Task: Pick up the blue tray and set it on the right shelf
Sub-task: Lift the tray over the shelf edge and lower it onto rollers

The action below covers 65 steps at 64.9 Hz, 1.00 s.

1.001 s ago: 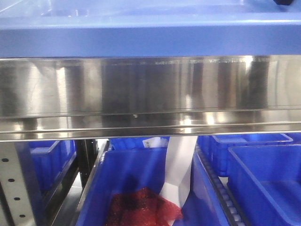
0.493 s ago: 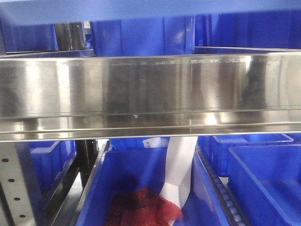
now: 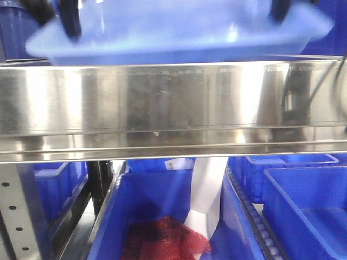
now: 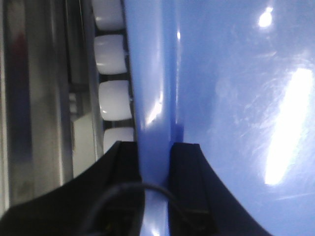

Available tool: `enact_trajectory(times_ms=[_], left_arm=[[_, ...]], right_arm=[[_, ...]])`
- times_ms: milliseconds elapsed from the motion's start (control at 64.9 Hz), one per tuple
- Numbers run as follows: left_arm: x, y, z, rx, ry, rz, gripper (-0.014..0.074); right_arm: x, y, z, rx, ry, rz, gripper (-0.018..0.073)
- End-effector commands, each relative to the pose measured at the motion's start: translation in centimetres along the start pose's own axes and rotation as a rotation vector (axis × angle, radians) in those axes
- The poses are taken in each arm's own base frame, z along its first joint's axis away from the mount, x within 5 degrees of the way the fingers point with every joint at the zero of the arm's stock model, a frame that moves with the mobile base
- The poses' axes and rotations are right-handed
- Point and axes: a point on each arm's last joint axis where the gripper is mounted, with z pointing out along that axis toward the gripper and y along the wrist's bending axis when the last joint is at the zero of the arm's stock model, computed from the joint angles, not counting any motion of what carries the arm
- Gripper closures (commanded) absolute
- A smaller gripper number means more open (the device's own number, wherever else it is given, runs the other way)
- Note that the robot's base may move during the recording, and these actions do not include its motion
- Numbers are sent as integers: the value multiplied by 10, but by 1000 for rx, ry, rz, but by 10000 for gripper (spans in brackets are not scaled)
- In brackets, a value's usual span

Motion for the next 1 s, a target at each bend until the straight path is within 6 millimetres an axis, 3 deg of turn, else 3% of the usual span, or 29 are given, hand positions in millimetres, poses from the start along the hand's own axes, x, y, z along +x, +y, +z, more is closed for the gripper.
enact_trajectory(times_ms=[0,139,185,246,293,354,447,539,662,724,863,909,986], left_arm=[[-8,-3,-23,111,-97,-9,594],[-11,3,-19,129,-85,2,391],[-11,4,-19,127,-85,3,262],[-12,5,-19,128,-88,-1,150],[-12,5,-21,127,-85,0,54],[-12,5,-26,130,-91,2,15],[-15,4,-40,138,-121,7,18],[-10,4,-67,151,-176,17,19],[5,4,-100,96,-255,67,42],[24,4,-122,37,-309,118,134],[65,2,-146,36,-372,190,374],[80,2,-152,61,-410,208,463],[107,5,-156,100,-460,238,596]], right_arm=[[-12,8,-19,-66,-118,-32,474],[-12,9,-13,-62,-101,-33,181],[-12,9,-13,-63,-106,-33,34],[-14,9,-16,-65,-114,-32,-95],[-15,9,-18,-67,-125,-32,-71],[-17,9,-24,-70,-142,-31,-54],[-17,8,-37,-78,-181,-28,-32],[-14,6,-56,-85,-220,-26,9],[-4,1,-85,-95,-278,-23,130],[9,-3,-100,-99,-312,-24,249],[46,-12,-123,-113,-375,-24,460],[62,-15,-129,-119,-402,-24,504],[89,-22,-139,-130,-463,-23,502]])
